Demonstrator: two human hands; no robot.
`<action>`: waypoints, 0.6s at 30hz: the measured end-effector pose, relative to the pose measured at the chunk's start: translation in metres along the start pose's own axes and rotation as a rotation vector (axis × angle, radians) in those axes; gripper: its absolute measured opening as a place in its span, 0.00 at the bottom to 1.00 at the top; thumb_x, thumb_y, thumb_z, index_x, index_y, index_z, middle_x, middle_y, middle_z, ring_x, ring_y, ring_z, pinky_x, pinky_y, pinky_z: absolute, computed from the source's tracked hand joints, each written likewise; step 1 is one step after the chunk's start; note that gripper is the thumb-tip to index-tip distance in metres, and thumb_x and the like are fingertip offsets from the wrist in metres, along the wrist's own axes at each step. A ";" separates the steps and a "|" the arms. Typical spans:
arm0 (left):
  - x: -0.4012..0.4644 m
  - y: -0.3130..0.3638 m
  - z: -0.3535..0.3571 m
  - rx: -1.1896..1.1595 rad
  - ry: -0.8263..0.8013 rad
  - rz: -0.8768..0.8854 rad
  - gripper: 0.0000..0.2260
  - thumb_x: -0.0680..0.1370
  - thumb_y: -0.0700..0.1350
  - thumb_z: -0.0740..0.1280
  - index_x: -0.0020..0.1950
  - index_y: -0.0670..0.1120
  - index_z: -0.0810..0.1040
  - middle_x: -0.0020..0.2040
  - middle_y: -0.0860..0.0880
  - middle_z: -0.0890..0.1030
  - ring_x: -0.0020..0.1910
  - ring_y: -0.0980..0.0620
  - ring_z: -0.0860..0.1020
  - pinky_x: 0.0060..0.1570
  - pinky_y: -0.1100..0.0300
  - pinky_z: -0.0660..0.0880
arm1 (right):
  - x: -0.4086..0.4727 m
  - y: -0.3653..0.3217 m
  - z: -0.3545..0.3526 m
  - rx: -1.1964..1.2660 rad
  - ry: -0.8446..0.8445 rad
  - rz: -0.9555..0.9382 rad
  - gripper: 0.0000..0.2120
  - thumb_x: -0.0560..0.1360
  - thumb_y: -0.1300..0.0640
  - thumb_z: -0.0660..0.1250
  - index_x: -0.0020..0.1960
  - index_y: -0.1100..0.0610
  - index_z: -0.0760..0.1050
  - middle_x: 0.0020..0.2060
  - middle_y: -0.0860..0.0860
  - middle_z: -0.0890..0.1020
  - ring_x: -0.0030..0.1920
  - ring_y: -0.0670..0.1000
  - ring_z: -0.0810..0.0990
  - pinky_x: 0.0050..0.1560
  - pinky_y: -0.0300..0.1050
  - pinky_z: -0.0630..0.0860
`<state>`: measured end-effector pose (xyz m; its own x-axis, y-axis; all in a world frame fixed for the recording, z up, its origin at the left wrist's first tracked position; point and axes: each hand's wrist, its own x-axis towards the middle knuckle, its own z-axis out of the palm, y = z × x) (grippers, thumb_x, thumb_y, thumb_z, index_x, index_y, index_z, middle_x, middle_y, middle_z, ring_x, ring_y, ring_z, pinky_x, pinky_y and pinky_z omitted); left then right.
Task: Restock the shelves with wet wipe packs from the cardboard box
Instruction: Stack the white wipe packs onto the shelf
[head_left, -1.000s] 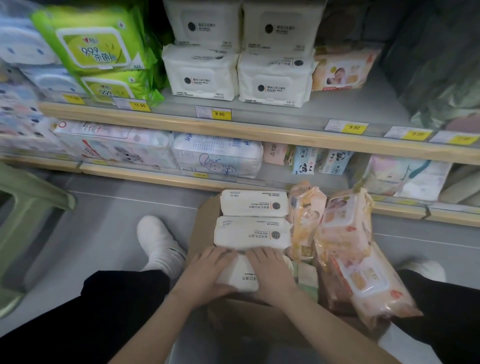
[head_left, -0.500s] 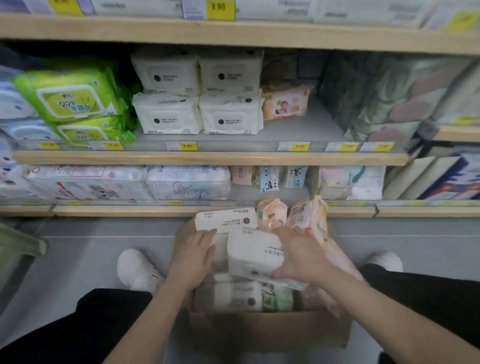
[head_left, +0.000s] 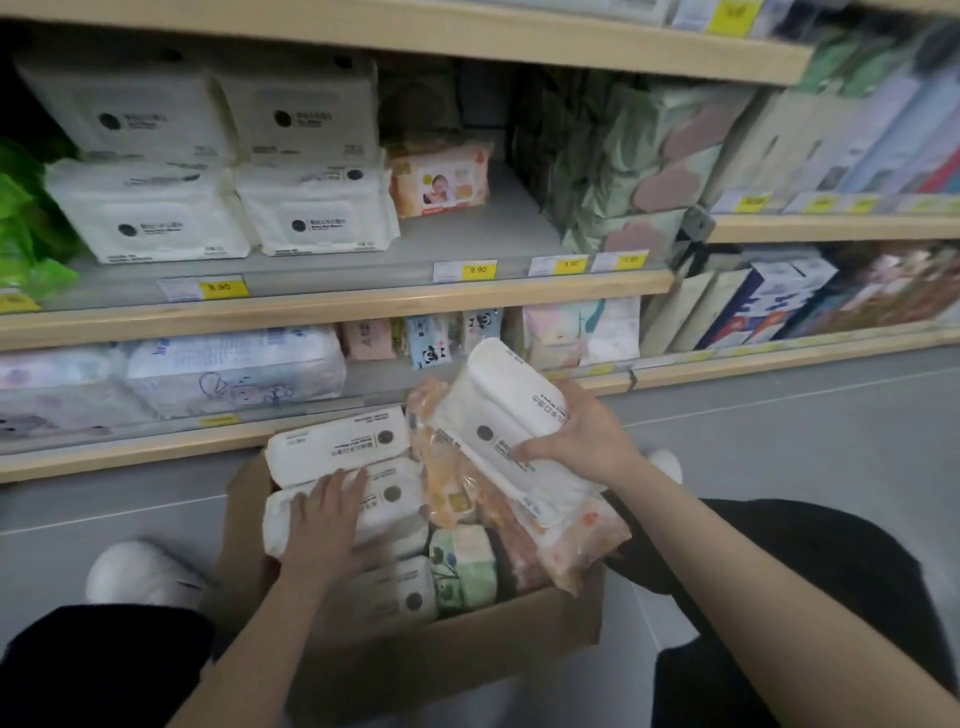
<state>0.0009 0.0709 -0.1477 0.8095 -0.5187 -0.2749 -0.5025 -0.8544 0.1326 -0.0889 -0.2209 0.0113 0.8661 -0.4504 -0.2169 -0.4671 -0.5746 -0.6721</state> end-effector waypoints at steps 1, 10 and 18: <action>0.003 -0.001 0.000 0.020 0.034 0.026 0.46 0.62 0.63 0.74 0.73 0.47 0.61 0.66 0.40 0.70 0.63 0.38 0.70 0.59 0.35 0.67 | 0.002 0.001 -0.001 0.046 -0.009 0.025 0.34 0.54 0.46 0.81 0.56 0.48 0.70 0.45 0.41 0.78 0.48 0.47 0.77 0.45 0.46 0.76; 0.013 0.008 -0.021 0.182 -0.004 0.025 0.43 0.66 0.66 0.68 0.75 0.53 0.54 0.65 0.45 0.70 0.63 0.43 0.69 0.60 0.47 0.63 | 0.009 0.012 0.003 0.218 -0.058 0.115 0.31 0.52 0.46 0.81 0.53 0.51 0.76 0.46 0.46 0.83 0.46 0.47 0.82 0.45 0.46 0.79; -0.012 0.010 -0.061 0.124 -0.023 0.076 0.46 0.60 0.75 0.57 0.74 0.58 0.52 0.64 0.51 0.69 0.62 0.49 0.67 0.56 0.49 0.62 | 0.006 0.005 0.002 0.217 -0.085 0.133 0.33 0.54 0.48 0.82 0.56 0.52 0.75 0.48 0.47 0.82 0.47 0.48 0.81 0.43 0.45 0.78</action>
<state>0.0053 0.0668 -0.0848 0.7609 -0.5801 -0.2907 -0.5972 -0.8013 0.0356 -0.0854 -0.2255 0.0049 0.8161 -0.4476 -0.3657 -0.5361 -0.3500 -0.7681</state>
